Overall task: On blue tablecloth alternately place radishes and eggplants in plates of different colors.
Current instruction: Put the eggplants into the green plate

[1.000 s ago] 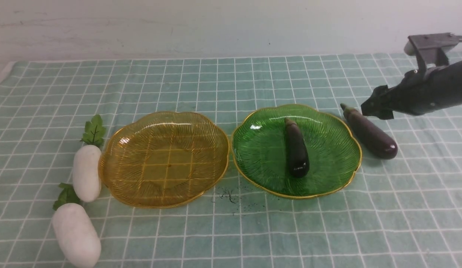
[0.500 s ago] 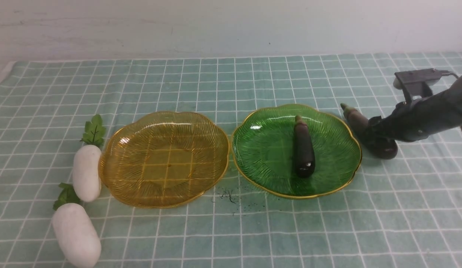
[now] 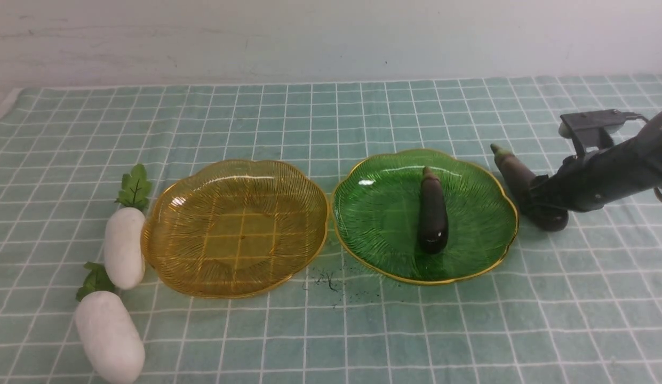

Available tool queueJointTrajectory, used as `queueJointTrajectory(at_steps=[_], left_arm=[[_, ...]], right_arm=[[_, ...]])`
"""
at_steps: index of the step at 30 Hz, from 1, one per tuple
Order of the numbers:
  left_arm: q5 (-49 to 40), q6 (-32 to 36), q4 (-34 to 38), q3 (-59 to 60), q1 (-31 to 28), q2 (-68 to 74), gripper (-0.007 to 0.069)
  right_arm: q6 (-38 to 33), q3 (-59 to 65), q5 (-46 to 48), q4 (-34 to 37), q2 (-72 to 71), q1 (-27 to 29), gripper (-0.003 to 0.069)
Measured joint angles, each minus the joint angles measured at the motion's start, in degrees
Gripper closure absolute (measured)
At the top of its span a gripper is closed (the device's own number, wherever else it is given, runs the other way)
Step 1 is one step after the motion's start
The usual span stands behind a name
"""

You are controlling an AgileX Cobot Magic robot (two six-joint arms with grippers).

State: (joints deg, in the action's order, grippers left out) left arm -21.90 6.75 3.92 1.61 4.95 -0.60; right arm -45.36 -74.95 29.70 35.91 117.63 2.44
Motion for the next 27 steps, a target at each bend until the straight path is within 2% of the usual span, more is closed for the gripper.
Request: queueJointTrajectory(at_steps=[11,15,20,27], left_arm=[[0.0,0.0,0.0,0.0,0.0,0.0,0.0632],[0.0,0.0,0.0,0.0,0.0,0.0,0.0632],[0.0,0.0,0.0,0.0,0.0,0.0,0.0632],[0.0,0.0,0.0,0.0,0.0,0.0,0.0632]], right_arm=[[1.04,0.0,7.83,-2.85,-13.51,0.0,0.0273],[7.86,0.0,14.9,1.76,-19.29,0.0,0.0273],[15.4,0.0,24.94,8.63,-18.65,-0.12,0.0273],[18.42,0.0,26.44,8.08,-11.67,-1.11,0.0273]])
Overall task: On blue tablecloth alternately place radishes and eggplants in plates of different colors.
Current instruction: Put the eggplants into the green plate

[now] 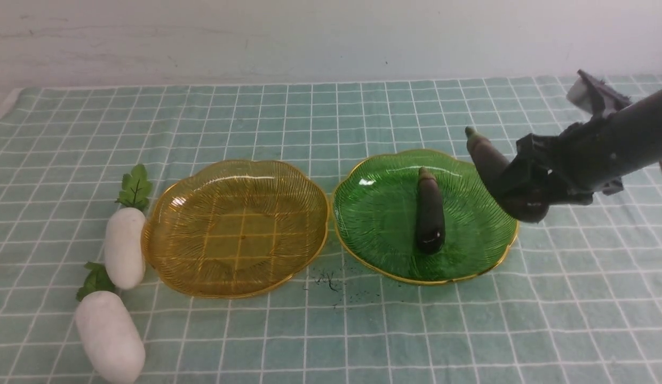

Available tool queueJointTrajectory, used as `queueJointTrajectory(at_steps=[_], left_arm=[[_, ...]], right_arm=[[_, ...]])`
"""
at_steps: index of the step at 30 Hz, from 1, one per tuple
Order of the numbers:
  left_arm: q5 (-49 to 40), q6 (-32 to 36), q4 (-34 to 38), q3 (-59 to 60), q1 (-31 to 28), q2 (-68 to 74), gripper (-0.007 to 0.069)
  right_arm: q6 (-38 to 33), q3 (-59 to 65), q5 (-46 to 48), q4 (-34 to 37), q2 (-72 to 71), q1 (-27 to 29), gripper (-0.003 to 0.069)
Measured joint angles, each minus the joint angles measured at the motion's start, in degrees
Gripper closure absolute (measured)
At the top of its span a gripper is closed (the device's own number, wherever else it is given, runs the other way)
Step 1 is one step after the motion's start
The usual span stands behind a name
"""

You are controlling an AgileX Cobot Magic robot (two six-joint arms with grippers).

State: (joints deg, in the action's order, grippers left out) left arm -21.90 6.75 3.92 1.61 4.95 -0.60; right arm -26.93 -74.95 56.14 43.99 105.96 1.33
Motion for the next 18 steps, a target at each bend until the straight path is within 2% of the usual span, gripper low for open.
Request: queueJointTrajectory(at_steps=[7,13,15,18], left_arm=[[0.0,0.0,0.0,0.0,0.0,0.0,0.0632],[0.0,0.0,0.0,0.0,0.0,0.0,0.0632],[0.0,0.0,0.0,0.0,0.0,0.0,0.0632],[0.0,0.0,0.0,0.0,0.0,0.0,0.0632]], right_arm=[[1.38,0.0,-0.38,-0.21,3.41,0.0,0.0265],[4.13,0.0,2.95,-0.11,3.47,0.0,0.0077],[4.39,-0.43,6.49,-0.36,3.47,0.0,0.0053],[4.51,-2.99,11.65,-1.61,3.58,0.0,0.0058]])
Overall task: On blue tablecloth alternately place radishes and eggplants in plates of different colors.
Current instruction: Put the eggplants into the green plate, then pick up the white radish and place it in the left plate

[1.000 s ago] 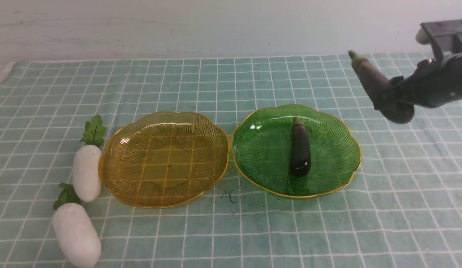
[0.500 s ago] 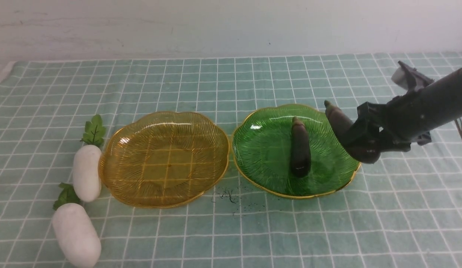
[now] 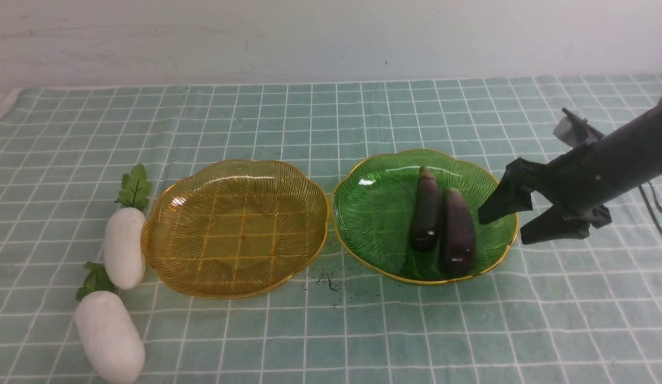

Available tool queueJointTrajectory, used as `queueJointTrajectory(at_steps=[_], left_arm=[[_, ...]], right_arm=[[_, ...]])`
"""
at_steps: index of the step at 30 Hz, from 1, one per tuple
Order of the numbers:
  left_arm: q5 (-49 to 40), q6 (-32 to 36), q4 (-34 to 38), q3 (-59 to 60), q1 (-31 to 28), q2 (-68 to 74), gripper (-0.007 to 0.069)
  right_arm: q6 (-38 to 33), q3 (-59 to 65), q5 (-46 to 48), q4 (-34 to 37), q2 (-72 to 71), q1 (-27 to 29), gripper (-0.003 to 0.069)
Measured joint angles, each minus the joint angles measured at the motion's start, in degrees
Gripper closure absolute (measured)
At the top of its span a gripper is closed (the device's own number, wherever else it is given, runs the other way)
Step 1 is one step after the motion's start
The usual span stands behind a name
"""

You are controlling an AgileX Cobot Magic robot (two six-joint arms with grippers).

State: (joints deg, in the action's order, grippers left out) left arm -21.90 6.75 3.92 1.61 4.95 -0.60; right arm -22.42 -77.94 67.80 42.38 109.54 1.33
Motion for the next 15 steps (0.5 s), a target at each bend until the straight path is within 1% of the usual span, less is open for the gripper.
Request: queueJointTrajectory(at_steps=[4,7,11,15], left_arm=[[0.0,0.0,0.0,0.0,0.0,0.0,0.0632],[0.0,0.0,0.0,0.0,0.0,0.0,0.0632],[0.0,0.0,0.0,0.0,0.0,0.0,0.0632],[0.0,0.0,0.0,0.0,0.0,0.0,0.0632]], right_arm=[[1.66,-3.58,0.95,-2.58,-0.67,0.0,0.011],[4.78,-4.14,1.25,-6.4,-2.55,0.0,0.0179],[9.26,-3.13,1.68,-14.91,-7.54,0.0,0.0306],[13.1,0.64,2.03,-22.07,-15.22,0.0,0.0442]])
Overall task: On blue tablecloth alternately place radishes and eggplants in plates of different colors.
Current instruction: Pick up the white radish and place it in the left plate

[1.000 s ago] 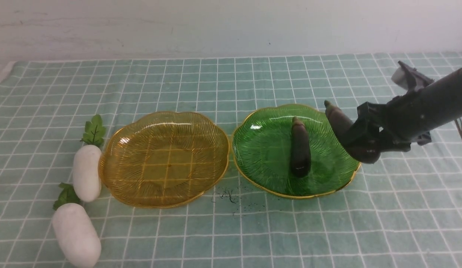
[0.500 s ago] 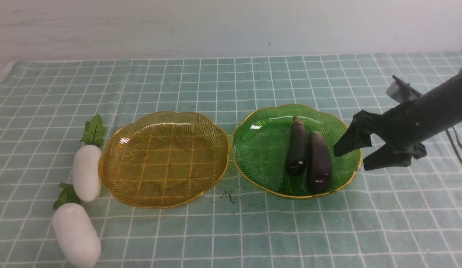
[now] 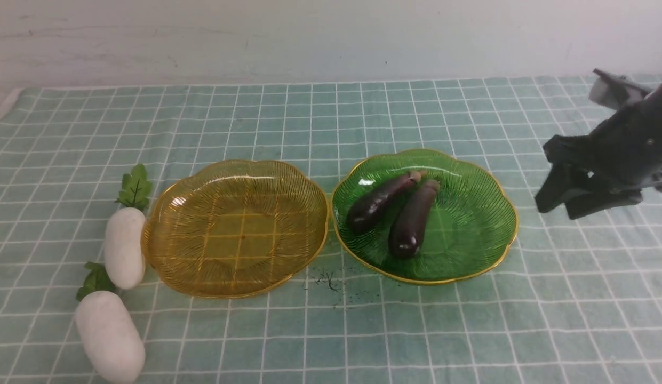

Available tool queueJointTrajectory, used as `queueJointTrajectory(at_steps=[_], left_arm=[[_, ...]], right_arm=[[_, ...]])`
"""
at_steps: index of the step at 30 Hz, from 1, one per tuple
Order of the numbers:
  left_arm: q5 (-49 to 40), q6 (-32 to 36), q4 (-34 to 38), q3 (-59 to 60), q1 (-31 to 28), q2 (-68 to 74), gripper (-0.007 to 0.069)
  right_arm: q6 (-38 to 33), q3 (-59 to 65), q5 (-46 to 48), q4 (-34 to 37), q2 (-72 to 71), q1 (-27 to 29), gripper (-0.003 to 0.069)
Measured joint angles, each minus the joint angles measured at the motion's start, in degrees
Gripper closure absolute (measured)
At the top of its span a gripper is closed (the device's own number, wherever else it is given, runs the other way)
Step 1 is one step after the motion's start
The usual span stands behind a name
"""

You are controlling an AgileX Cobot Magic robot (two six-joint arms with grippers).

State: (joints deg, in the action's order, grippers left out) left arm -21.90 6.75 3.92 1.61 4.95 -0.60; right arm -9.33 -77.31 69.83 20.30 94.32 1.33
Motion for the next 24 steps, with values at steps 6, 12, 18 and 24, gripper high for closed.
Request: queueJointTrajectory(at_steps=[6,12,18,24], left_arm=[[0.0,0.0,0.0,0.0,0.0,0.0,0.0632],[0.0,0.0,0.0,0.0,0.0,0.0,0.0632],[0.0,0.18,0.0,0.0,0.0,0.0,0.0632],[0.0,0.18,0.0,0.0,0.0,0.0,0.0632]], right_arm=[[1.12,7.9,0.54,-3.04,-15.95,0.0,0.0605],[-2.38,17.66,1.33,-3.2,-33.38,0.0,0.067],[-7.0,29.06,-8.85,-3.26,-53.72,0.0,0.0673],[-8.07,44.53,-31.14,-3.26,-76.73,0.0,0.0673]])
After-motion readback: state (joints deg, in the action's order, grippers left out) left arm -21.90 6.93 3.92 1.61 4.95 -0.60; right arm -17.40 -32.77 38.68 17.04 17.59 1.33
